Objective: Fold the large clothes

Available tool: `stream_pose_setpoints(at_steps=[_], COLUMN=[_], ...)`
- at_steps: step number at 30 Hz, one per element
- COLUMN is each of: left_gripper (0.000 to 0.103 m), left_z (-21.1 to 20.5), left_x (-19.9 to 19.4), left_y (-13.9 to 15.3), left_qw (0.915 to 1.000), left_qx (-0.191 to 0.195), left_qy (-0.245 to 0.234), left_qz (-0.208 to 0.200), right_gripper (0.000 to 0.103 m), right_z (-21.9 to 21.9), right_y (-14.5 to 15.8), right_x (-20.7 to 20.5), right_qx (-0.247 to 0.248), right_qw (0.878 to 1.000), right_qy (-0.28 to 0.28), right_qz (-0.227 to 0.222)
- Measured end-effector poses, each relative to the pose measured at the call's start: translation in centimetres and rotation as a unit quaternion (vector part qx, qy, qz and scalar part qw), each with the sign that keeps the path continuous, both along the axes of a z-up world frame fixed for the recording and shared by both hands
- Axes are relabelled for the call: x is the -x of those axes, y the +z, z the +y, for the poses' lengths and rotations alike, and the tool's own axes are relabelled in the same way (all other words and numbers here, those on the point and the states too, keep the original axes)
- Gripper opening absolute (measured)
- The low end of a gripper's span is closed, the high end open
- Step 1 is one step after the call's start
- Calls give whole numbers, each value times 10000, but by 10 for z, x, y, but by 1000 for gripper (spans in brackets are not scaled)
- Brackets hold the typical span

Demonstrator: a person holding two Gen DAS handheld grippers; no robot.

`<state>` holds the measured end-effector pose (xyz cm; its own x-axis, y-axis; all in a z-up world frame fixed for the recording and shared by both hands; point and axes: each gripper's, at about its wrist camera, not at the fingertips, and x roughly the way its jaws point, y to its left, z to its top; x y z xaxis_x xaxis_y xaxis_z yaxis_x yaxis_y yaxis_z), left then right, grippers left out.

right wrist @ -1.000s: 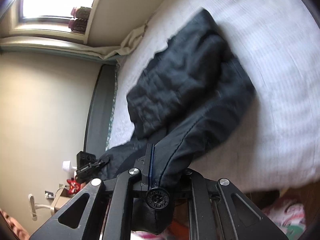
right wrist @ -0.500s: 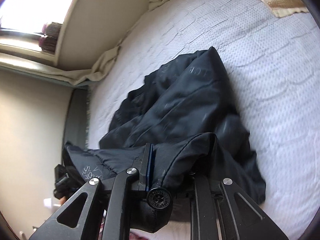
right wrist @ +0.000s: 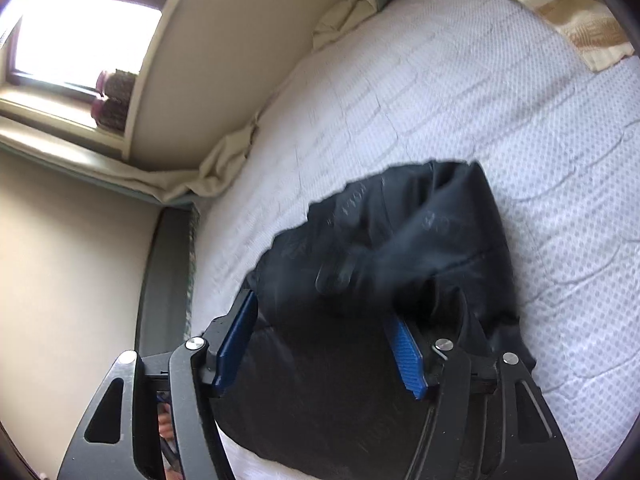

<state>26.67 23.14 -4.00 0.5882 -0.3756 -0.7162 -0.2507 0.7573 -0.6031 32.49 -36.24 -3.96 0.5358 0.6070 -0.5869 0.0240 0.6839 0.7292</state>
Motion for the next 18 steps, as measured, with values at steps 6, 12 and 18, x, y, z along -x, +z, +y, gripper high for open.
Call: stream_pose_setpoints(at_steps=[6,12,18], left_gripper=[81,77,26], left_z=[-9,-14,-32], left_x=[2,-1,-7], left_y=[-8,-25,-33], left_qw=[9997,9995,9978], left_qx=[-149,-35,-338], left_qy=[-188,-237,-508], left_qz=[68,212,276], right_gripper=[65,65,30], right_z=[-3,3,13], right_y=[16,-6,-15], right_x=[3,0,4], right_qx=[1463,1678,1821], right_qw=[9886,9856,9811], right_qy=[-141,193,651], right_qz=[-337,-89,31])
